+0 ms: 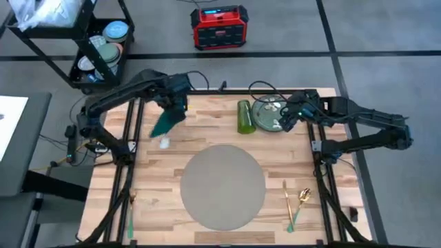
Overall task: Set table place
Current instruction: Put the green table napkin to the left of the gray tablemat
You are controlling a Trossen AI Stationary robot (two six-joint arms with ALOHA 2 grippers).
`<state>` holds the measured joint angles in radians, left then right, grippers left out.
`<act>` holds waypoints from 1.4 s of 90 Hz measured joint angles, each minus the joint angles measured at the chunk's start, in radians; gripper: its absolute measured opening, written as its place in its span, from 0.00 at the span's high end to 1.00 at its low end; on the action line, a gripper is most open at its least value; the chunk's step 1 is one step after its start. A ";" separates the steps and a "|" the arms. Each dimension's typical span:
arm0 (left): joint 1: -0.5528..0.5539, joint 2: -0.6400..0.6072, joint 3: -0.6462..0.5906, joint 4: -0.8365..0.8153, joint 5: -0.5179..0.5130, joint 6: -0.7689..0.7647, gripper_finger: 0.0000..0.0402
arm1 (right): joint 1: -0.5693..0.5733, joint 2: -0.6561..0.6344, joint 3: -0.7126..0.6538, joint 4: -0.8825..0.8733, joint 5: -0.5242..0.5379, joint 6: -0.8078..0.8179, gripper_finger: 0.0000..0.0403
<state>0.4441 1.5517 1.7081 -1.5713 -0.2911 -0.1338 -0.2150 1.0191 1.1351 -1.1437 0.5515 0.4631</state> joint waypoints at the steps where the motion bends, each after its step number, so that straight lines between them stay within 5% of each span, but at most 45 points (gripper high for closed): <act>1: 0.002 0.001 0.000 0.000 0.012 -0.009 1.00 | 0.000 0.000 0.000 0.000 -0.001 0.000 0.42; 26: -0.146 0.000 0.000 0.001 0.200 -0.265 1.00 | 0.006 0.000 0.000 0.000 -0.007 0.000 0.42; 46: -0.438 -0.001 0.002 0.001 0.296 -0.554 1.00 | 0.006 0.000 0.000 -0.004 -0.007 0.000 0.42; 70: -0.836 -0.036 0.002 0.146 0.202 -1.052 1.00 | 0.054 0.001 0.000 0.000 -0.029 0.033 0.42; 96: -1.230 -0.015 0.002 0.297 -0.042 -1.679 1.00 | 0.143 0.002 0.000 0.046 -0.029 0.127 0.42; 115: -1.369 0.082 0.002 0.363 -0.083 -1.919 1.00 | 0.200 0.002 0.000 0.120 -0.029 0.133 0.42; 126: -1.385 0.102 0.002 0.251 -0.128 -1.982 1.00 | 0.218 0.002 0.000 0.151 -0.029 0.134 0.42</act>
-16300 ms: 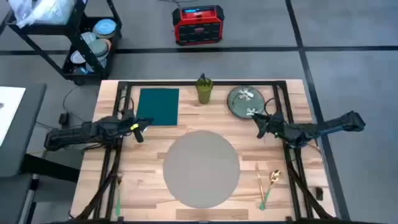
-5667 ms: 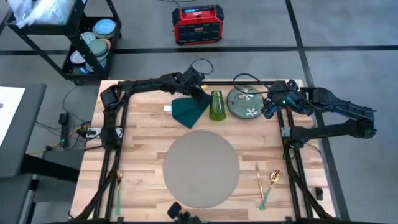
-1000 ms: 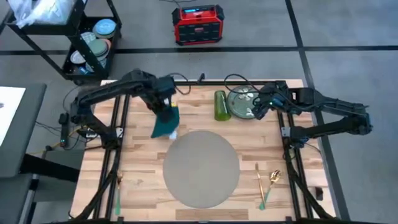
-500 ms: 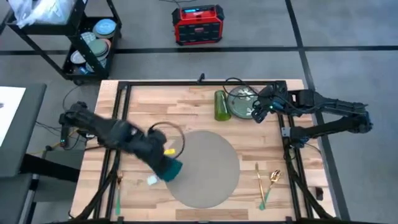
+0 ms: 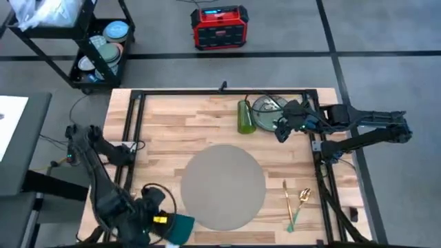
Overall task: Set table place
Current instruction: Put the green table napkin to the left of the gray tablemat
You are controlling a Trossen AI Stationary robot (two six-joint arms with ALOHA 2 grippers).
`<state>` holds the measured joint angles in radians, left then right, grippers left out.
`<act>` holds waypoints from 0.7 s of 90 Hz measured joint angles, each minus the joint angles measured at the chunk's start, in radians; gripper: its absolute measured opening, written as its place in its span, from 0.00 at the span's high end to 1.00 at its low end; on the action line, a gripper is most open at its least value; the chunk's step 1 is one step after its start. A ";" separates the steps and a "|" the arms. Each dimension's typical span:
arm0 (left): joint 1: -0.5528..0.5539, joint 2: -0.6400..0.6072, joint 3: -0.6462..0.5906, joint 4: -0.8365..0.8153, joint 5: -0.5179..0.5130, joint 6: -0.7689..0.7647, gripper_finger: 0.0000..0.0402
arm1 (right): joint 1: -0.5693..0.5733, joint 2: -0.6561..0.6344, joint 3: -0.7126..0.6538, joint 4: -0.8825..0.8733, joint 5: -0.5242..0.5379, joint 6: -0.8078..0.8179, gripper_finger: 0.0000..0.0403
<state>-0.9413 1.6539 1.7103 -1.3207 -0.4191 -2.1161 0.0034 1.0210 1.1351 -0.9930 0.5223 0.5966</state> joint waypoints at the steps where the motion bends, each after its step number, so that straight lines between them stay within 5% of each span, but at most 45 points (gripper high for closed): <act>1: 0.000 0.000 0.000 -0.022 -0.002 -0.010 1.00 | 0.001 0.000 0.000 0.000 0.000 0.000 0.42; 27: 0.037 -0.003 -0.017 -0.232 -0.018 -0.064 1.00 | 0.012 0.000 0.000 0.000 0.000 -0.002 0.42; 45: 0.028 0.001 -0.123 -0.005 -0.024 -0.067 1.00 | 0.012 0.000 0.000 -0.001 0.001 -0.023 0.42; 63: -0.028 0.003 -0.093 0.239 -0.158 -0.045 1.00 | 0.012 0.000 0.000 -0.001 0.001 -0.027 0.42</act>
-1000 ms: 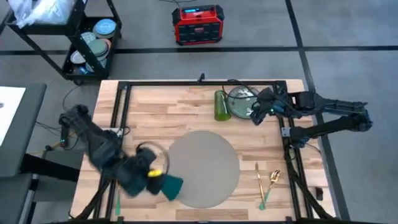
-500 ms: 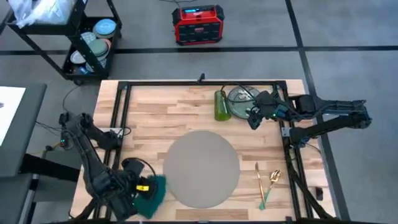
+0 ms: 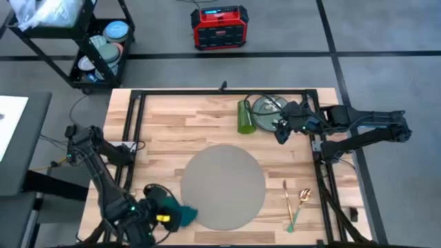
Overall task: Set table place
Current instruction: Put the green table napkin to the left of the gray tablemat
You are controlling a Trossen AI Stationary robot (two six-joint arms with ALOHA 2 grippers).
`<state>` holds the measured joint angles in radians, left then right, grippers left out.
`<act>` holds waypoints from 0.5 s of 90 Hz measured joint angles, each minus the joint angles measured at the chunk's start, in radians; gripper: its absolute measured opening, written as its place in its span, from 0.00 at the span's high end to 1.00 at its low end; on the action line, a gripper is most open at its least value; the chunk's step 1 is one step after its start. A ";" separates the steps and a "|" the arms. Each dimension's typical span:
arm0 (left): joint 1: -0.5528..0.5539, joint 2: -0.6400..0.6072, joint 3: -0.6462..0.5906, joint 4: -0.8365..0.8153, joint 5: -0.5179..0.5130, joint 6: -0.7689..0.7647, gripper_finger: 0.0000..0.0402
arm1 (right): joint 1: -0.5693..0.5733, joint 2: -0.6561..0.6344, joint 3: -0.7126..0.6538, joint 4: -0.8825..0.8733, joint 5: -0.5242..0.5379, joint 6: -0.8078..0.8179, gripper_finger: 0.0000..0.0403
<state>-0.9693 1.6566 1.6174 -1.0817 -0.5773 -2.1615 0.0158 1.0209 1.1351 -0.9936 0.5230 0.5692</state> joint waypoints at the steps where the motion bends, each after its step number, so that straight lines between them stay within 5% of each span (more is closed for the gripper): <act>1: -0.003 0.000 0.005 0.010 -0.002 0.000 1.00 | 0.000 0.000 0.000 0.000 0.000 0.001 0.42; 20: -0.041 -0.003 0.064 0.007 -0.045 -0.051 1.00 | 0.003 0.000 0.000 0.000 0.000 0.046 0.42; 45: -0.023 -0.003 -0.039 -0.007 -0.012 -0.044 1.00 | 0.003 0.000 0.000 0.000 0.000 0.052 0.42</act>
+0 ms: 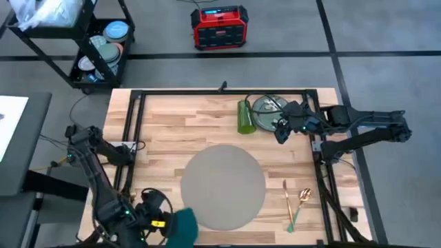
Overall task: Set table place
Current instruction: Put the green table napkin to the left of the gray tablemat
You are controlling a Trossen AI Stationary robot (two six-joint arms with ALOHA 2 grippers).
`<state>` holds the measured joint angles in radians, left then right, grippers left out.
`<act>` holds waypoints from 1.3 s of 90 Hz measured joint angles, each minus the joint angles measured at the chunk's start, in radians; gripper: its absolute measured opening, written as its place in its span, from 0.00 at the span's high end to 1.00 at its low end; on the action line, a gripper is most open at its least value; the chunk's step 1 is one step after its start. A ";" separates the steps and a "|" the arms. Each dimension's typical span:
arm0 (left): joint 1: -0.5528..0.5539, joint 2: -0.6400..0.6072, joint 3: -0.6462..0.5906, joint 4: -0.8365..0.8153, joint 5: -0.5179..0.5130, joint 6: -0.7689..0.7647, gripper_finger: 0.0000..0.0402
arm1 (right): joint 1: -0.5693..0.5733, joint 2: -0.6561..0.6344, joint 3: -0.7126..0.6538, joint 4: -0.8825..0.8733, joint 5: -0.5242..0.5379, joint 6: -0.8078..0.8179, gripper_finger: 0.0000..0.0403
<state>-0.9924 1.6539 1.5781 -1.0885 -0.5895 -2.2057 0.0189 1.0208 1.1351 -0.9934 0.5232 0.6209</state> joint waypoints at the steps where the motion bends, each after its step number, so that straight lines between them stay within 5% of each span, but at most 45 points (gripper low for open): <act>1: 0.000 0.000 -0.005 0.000 0.004 0.000 1.00 | 0.000 0.000 0.000 0.000 0.000 0.000 0.42; 26: -0.002 -0.033 -0.157 0.003 -0.018 -0.010 1.00 | -0.005 0.000 0.000 0.000 0.000 0.000 0.42; 45: -0.009 -0.062 -0.176 -0.369 -0.054 -0.020 1.00 | -0.008 0.000 0.000 0.023 0.000 0.001 0.42; 57: -0.010 -0.062 -0.177 -0.465 -0.134 0.001 1.00 | -0.008 0.000 0.000 0.080 -0.001 0.001 0.42; 91: -0.029 -0.077 -0.434 -0.004 -0.095 -0.016 1.00 | 0.001 0.003 0.000 0.144 -0.003 0.058 0.42; 117: 0.000 -0.111 -0.471 -0.327 -0.085 -0.014 1.00 | 0.007 0.038 0.000 0.160 -0.003 0.079 0.42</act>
<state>-0.9927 1.5430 1.1069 -1.4154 -0.6749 -2.2199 0.0261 1.0584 1.1355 -0.8335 0.5205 0.7001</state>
